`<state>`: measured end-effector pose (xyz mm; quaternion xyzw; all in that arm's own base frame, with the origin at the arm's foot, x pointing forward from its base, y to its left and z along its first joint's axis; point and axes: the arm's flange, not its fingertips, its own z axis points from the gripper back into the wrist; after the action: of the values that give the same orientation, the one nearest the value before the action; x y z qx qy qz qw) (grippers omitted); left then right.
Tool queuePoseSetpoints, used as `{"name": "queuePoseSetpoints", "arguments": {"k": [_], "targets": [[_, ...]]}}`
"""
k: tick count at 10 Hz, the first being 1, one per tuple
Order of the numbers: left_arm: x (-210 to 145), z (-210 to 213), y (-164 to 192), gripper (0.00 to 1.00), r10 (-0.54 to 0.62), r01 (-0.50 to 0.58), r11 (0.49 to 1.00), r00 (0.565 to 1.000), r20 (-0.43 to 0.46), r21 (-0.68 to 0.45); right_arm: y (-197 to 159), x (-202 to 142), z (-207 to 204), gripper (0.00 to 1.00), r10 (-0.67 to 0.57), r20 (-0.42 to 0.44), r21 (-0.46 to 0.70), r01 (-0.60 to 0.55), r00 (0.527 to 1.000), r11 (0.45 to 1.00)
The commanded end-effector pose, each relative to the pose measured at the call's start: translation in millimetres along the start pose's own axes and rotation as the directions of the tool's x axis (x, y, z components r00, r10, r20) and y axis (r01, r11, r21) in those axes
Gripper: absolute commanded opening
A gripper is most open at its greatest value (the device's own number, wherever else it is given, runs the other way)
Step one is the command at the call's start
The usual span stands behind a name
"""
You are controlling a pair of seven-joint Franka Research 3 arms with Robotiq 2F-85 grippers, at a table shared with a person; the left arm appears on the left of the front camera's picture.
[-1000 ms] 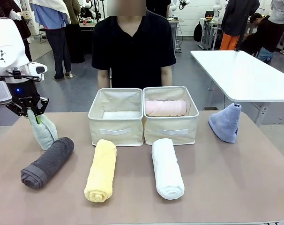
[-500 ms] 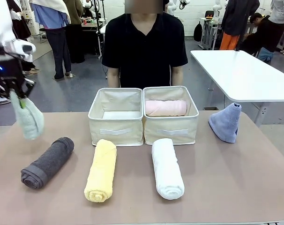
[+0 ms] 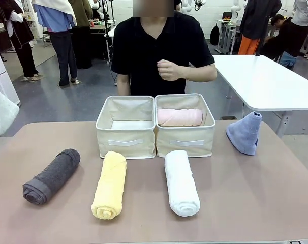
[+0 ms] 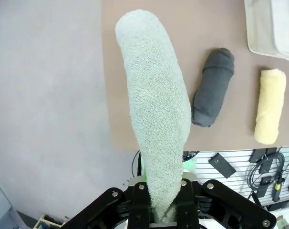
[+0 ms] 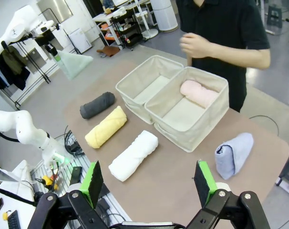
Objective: Sort the towels based on their folding style.
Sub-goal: Pick up one triangle-folded towel and place it in the left Fabric basket.
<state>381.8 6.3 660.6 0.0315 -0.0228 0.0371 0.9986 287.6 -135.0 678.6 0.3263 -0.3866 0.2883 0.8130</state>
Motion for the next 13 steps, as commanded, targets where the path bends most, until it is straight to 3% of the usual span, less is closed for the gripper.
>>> {"name": "queuePoseSetpoints", "arguments": {"k": [1, 2, 3, 4, 6, 8, 10, 12, 13], "targets": [[-13, -7, 15, 0.11, 0.004, 0.0, 0.998, 0.998, 0.068, -0.056, 0, -1, -1, 1.0, -0.005, -0.016, -0.011, 0.005, 1.0, 1.0], [0, 0, 0, 0.11, 0.0, 0.0, 1.0, 1.0, 0.0, 0.0, 0, -1, -1, 1.0, -0.005, -0.016, -0.011, 0.005, 1.0, 1.0], [0, 0, 0, 0.11, 0.0, 0.0, 1.0, 1.0, 0.0, 0.0, 0, -1, -1, 1.0, -0.005, -0.016, -0.011, 0.005, 1.0, 1.0], [-9, 4, 10, 0.16, 0.002, -0.002, 1.0, 1.0, 0.023, -0.018, 0, -1, -1, 1.0, -0.005, -0.016, -0.011, 0.005, 1.0, 1.0], [-11, 11, 7, 0.16, -0.116, 0.127, 0.986, 0.988, 0.107, -0.11, 0, -1, -1, 1.0, -0.005, -0.016, -0.011, 0.005, 1.0, 1.0], [-22, 19, -24, 0.16, -0.42, 0.428, 0.887, 0.904, 0.083, -0.175, 0, -1, -1, 1.0, -0.005, -0.016, -0.011, 0.005, 1.0, 1.0], [-19, 20, -45, 0.16, -0.511, 0.509, 0.836, 0.858, 0.047, -0.204, 0, -1, -1, 1.0, -0.005, -0.016, -0.011, 0.005, 1.0, 1.0], [-19, 18, -75, 0.16, -0.589, 0.595, 0.784, 0.803, 0.092, -0.179, 0, -1, -1, 1.0, -0.005, -0.016, -0.011, 0.005, 1.0, 1.0], [-11, 17, -94, 0.16, -0.66, 0.669, 0.723, 0.743, 0.115, -0.174, 0, -1, -1, 1.0, -0.005, -0.016, -0.011, 0.005, 1.0, 1.0]]}}
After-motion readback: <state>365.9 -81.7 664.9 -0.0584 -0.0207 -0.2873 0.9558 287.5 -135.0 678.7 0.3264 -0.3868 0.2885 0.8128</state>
